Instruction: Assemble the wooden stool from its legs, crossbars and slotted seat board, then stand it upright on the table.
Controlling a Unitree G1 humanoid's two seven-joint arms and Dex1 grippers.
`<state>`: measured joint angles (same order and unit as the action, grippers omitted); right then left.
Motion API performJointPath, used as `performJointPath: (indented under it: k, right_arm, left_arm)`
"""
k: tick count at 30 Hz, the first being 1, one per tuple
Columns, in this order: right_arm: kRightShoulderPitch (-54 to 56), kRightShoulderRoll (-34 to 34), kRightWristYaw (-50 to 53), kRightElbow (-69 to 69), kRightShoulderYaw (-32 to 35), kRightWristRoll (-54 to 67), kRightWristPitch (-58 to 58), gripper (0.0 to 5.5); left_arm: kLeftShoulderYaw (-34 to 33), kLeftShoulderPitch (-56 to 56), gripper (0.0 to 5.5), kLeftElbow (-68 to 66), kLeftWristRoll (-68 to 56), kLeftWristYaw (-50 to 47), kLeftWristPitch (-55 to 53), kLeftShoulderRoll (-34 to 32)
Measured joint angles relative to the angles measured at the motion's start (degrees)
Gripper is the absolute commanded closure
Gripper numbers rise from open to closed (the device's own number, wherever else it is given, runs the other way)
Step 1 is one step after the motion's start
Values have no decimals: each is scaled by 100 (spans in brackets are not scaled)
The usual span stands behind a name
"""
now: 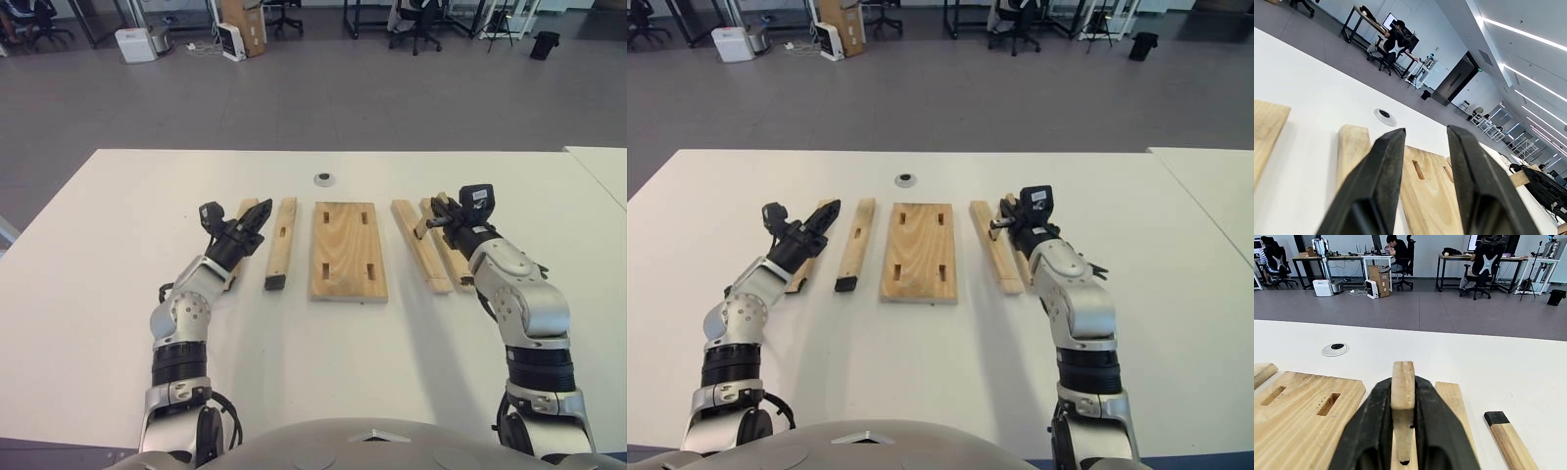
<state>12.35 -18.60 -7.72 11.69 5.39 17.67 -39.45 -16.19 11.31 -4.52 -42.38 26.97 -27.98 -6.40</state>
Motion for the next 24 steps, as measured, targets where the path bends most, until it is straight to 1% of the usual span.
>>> performJointPath:
  k: [4,6,12,16,20,24]
  right_arm:
    - [149,-84,-63,-56,26,30,-253,509]
    - [302,-141,-217,-193,158,141,-467,509]
    - [637,-695,-906,-517,367,540,-1118,509]
    - [1060,-1014,-1296,-1031,166,549,-1214,509]
    - [1639,-1205,-1553,-1684,-126,442,-1215,509]
    - [1939,-1236,-1638,-2047,-261,391,-1245,509]
  left_arm:
    - [68,-423,397,212,36,-151,88,272]
    - [117,-599,397,364,36,-270,125,423]
    - [304,-1194,397,771,41,-526,257,854]
    - [426,-1450,397,987,37,-658,341,1060]
    - [471,-1561,397,1061,37,-754,459,1064]
    - [480,-1571,397,1069,27,-774,519,1066]
